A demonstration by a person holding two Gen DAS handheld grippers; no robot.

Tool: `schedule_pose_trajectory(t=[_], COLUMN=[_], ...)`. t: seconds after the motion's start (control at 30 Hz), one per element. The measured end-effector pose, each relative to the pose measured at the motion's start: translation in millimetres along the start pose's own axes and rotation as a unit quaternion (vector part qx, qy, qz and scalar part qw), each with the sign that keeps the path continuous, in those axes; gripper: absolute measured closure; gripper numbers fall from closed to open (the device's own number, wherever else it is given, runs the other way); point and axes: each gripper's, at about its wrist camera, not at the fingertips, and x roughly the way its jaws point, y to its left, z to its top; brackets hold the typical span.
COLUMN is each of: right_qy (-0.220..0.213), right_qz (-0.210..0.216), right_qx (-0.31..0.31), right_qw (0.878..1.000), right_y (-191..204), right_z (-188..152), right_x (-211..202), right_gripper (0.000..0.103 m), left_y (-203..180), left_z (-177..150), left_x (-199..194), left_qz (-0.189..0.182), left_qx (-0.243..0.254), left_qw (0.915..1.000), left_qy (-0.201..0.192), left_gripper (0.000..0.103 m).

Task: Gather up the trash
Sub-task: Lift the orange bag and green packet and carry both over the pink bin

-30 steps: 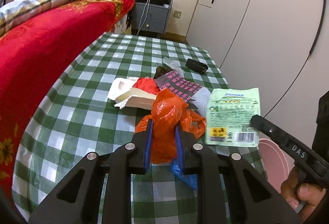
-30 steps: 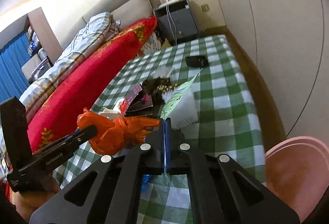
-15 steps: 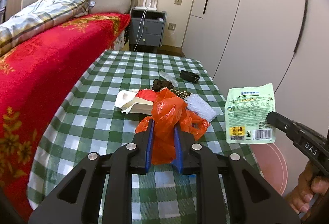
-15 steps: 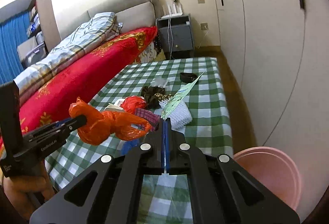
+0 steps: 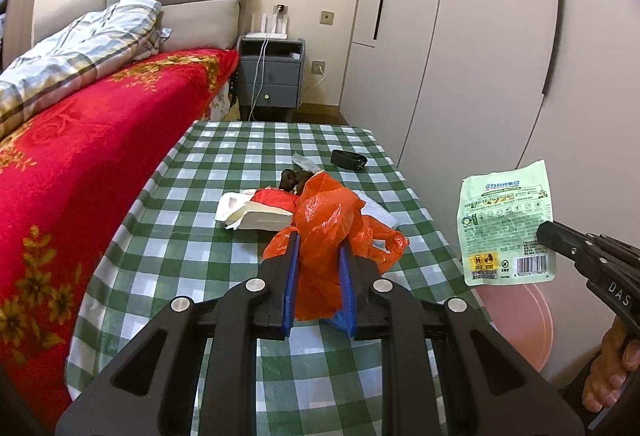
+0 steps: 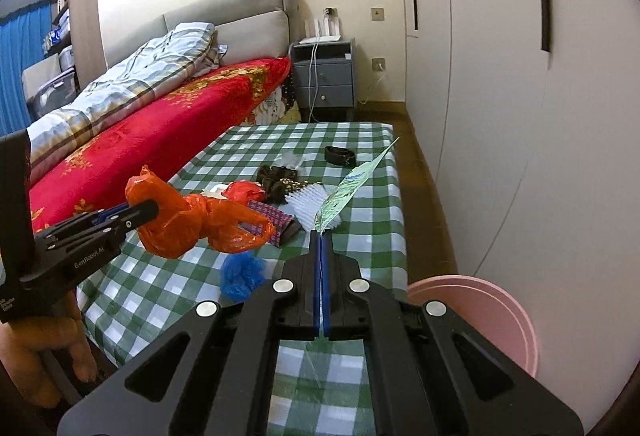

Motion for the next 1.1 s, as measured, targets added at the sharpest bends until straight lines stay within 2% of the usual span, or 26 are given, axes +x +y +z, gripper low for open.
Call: schedule_pose_trajectory(t=[0.8, 1.1], right_qy=[-0.001, 0.002], right_qz=[-0.067, -0.096], right_qx=[-0.021, 0.022], right_qw=[0.998, 0.995], right_y=[-35, -68], right_z=[-9, -19], right_x=[-57, -67], right_gripper=[0.102, 0.102], left_y=[-37, -66], left_z=[-3, -7], left_x=[-5, 1], left_qz=[-0.038, -0.063], left_qx=[0.027, 0.047], left_qw=[0.9989, 0.9969], left_qy=[-0.004, 0.004], left_gripper=[0.085, 0.085])
